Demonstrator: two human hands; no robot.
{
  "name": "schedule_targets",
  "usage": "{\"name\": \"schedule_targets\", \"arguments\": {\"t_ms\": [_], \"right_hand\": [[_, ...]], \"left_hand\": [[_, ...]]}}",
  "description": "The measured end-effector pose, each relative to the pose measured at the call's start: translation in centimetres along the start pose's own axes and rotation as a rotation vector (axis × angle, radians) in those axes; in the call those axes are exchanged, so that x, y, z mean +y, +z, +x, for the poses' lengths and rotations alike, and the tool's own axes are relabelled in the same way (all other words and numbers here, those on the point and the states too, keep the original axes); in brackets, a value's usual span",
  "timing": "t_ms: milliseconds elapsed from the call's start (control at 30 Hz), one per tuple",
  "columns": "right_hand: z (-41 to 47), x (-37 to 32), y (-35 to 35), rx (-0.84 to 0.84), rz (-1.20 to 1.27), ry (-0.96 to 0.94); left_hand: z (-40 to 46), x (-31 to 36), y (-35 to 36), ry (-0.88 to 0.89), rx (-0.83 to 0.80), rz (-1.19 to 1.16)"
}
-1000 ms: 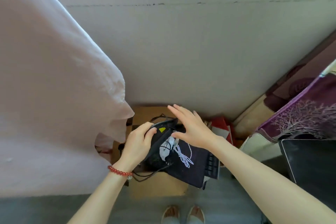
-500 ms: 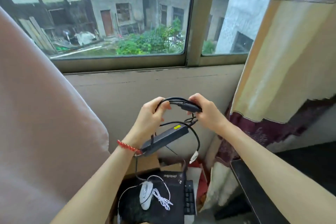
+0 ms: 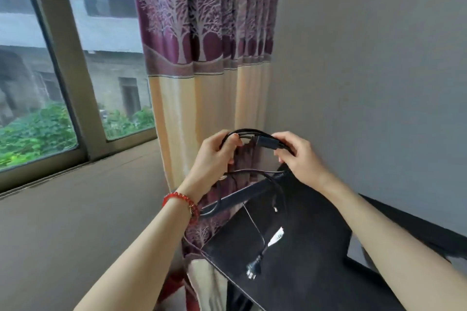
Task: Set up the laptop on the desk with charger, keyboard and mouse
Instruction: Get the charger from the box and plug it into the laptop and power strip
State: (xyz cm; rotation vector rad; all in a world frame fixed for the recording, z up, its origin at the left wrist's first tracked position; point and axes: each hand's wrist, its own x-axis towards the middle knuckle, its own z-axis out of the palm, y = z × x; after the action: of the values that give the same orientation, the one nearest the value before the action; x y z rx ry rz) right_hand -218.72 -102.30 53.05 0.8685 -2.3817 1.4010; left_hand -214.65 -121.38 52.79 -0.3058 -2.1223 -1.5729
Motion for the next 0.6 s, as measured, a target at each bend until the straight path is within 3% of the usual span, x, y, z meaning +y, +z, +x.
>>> {"name": "schedule_targets", "arguments": {"t_ms": [267,433,600], "right_hand": [[-10.4,5.4,-17.2,0.240,-0.052,0.204],[-18.6,11.3,-25.7,0.290,-0.034,0.390],[-27.7,16.8,-31.6,0.370,0.048,0.564]], "left_hand": [[1.0,5.1,18.9,0.102,-0.221,-0.160],[-0.7,7.1,29.7,0.035,-0.310,-0.275],[-4.3,7.2,39.7,-0.026,-0.516,-0.259]]}}
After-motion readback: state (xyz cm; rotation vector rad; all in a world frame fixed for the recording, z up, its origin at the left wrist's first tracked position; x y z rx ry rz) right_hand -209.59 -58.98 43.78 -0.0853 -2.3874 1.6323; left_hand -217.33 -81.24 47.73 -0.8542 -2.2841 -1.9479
